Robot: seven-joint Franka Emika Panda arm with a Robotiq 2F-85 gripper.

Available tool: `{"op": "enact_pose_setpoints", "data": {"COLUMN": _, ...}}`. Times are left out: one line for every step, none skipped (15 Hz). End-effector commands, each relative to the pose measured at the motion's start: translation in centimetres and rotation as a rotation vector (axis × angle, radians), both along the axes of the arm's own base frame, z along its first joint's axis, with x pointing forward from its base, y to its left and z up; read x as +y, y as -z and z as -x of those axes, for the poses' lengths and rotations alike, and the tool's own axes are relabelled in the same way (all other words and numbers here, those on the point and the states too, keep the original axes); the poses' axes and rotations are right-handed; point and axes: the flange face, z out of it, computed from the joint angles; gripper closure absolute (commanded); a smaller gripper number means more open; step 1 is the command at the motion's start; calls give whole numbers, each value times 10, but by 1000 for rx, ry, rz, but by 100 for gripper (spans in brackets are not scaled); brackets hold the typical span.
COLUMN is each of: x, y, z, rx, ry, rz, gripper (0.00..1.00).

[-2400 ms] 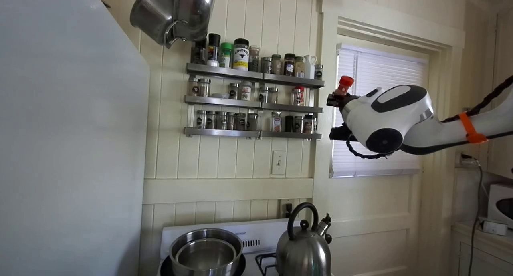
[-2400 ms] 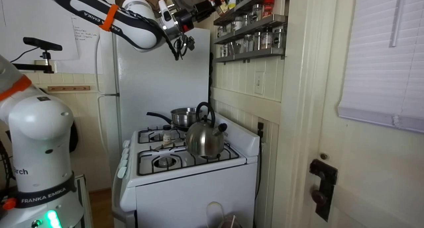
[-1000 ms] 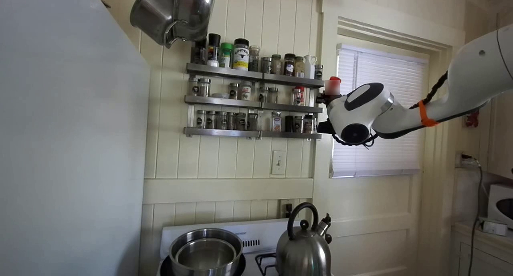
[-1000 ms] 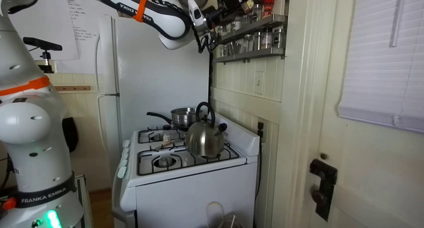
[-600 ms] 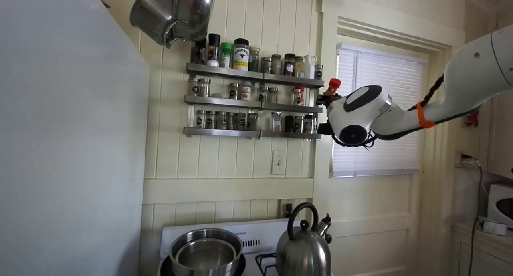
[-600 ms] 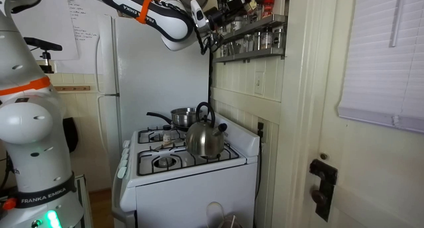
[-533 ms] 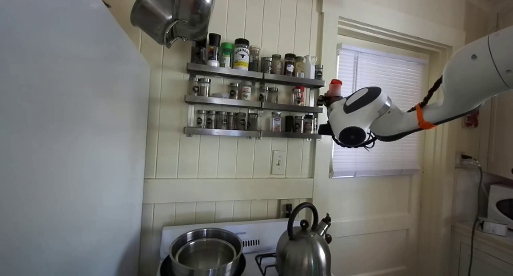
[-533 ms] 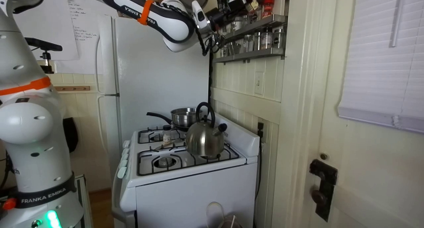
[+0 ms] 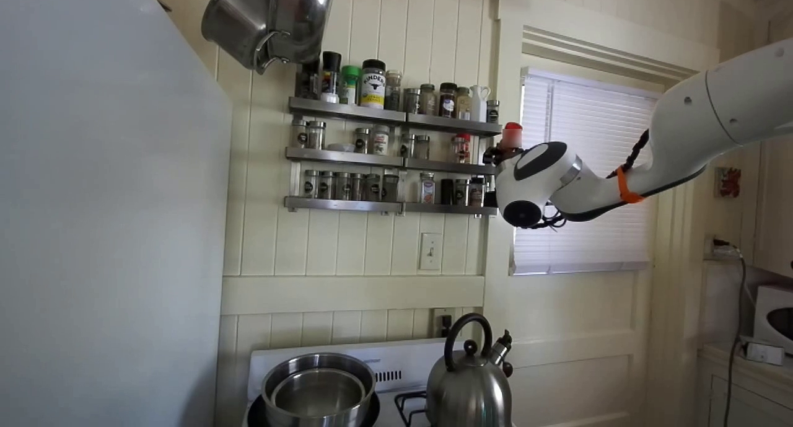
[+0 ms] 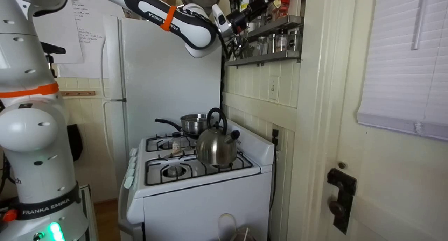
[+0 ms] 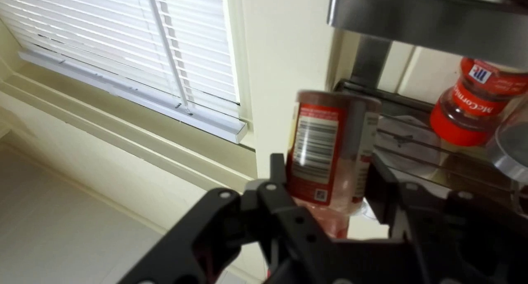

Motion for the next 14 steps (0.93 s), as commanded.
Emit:
{"op": "enact_pose_setpoints", "data": {"x": 2, "y": -10, "z": -20, "rx": -22, "ry": 15, "rz": 20, "gripper": 76}}
{"op": "enact_pose_setpoints", "data": {"x": 1, "y": -10, "z": -23, "rx": -21, "ry": 17, "rz": 22, "gripper": 76}}
{"op": "enact_pose_setpoints", "data": {"x": 0, "y": -11, "z": -27, "rx": -20, "ry": 18, "rz": 23, "gripper": 76}}
{"op": "enact_pose_setpoints", "data": {"x": -1, "y": -9, "z": -30, "rx": -17, "ry": 15, "rz": 20, "gripper": 76}}
{"op": "enact_pose_setpoints", "data": {"x": -1, "y": -8, "z": -34, "rx": -16, "ry": 16, "rz": 23, "gripper": 76}}
{"op": "enact_pose_setpoints", "data": {"x": 2, "y": -7, "z": -38, "rx": -14, "ry": 6, "rz": 19, "gripper": 76}}
{"op": "enact_pose_setpoints", "data": {"x": 2, "y": -5, "z": -42, "rx": -13, "ry": 4, "rz": 18, "gripper": 76}}
{"op": "enact_pose_setpoints", "data": {"x": 4, "y": -3, "z": -45, "rx": -9, "ry": 1, "rz": 18, "gripper": 76}}
{"op": "enact_pose_setpoints", "data": {"x": 5, "y": -2, "z": -48, "rx": -7, "ry": -2, "rz": 18, "gripper": 76}}
{"op": "enact_pose_setpoints", "data": {"x": 6, "y": 0, "z": -52, "rx": -8, "ry": -3, "rz": 18, "gripper": 76}}
{"op": "enact_pose_setpoints", "data": {"x": 7, "y": 2, "z": -55, "rx": -5, "ry": -7, "rz": 16, "gripper": 76}}
{"op": "enact_pose_setpoints", "data": {"x": 7, "y": 4, "z": -58, "rx": -1, "ry": -6, "rz": 18, "gripper": 76}}
{"op": "enact_pose_setpoints", "data": {"x": 6, "y": 6, "z": -61, "rx": 3, "ry": -8, "rz": 16, "gripper": 76}}
{"op": "enact_pose_setpoints", "data": {"x": 5, "y": 9, "z": -63, "rx": 8, "ry": -13, "rz": 11, "gripper": 76}}
